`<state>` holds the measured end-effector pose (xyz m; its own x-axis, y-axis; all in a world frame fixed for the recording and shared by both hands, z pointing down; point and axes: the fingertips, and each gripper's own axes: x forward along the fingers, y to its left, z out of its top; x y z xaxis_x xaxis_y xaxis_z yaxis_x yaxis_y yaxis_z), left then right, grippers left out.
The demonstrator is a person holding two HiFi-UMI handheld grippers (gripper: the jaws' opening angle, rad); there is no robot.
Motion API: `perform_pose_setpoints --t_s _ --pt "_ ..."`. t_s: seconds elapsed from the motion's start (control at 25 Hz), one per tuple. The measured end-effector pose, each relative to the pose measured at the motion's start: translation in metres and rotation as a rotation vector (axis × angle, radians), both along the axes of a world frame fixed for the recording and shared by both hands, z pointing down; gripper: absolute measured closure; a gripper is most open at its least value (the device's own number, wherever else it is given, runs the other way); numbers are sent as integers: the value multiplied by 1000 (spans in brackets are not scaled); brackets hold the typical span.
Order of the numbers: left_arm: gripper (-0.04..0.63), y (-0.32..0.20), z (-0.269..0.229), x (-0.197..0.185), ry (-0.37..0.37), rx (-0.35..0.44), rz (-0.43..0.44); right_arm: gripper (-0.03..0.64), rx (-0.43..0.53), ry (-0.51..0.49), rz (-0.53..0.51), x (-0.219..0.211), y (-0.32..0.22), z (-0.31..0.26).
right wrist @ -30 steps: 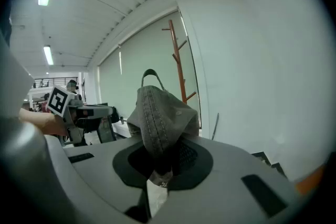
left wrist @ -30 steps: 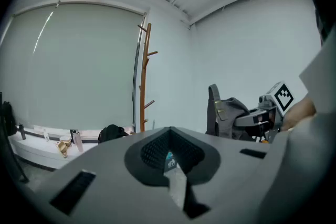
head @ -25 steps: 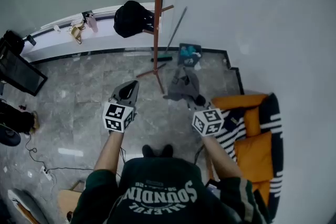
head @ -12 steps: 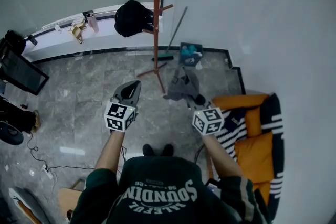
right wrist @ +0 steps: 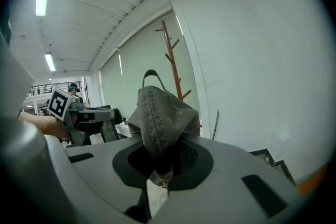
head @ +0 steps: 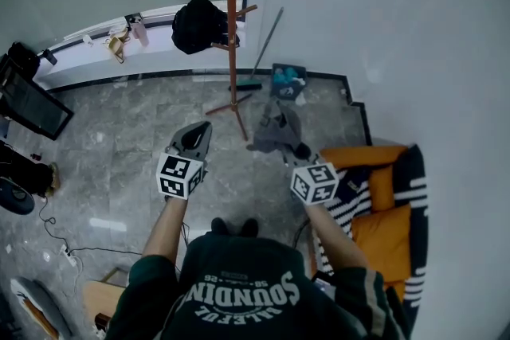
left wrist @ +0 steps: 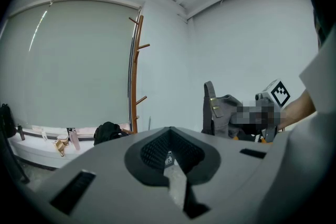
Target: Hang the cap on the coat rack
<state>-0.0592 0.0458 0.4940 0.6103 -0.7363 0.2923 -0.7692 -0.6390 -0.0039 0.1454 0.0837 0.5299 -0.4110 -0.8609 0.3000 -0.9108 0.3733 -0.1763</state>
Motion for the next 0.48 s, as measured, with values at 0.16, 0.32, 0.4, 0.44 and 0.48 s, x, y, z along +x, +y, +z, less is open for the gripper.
perform_pose_setpoints --t_s 0.16,0.32,0.4,0.44,0.48 --pt "595 -8 0 9 -7 1 -9 595 -2 -4 -19 8 -12 -2" --pt "595 -14 0 13 -3 -12 -28 595 -12 -7 -33 13 -19 0" --pt "595 -24 -3 13 -2 -15 -31 595 -24 -8 -35 13 -28 -2" --pt "595 -31 -5 12 1 -17 -33 595 -29 -9 -35 12 -34 -3" --pt "595 -34 -4 13 5 -19 -35 595 -30 -10 -37 12 -37 -1"
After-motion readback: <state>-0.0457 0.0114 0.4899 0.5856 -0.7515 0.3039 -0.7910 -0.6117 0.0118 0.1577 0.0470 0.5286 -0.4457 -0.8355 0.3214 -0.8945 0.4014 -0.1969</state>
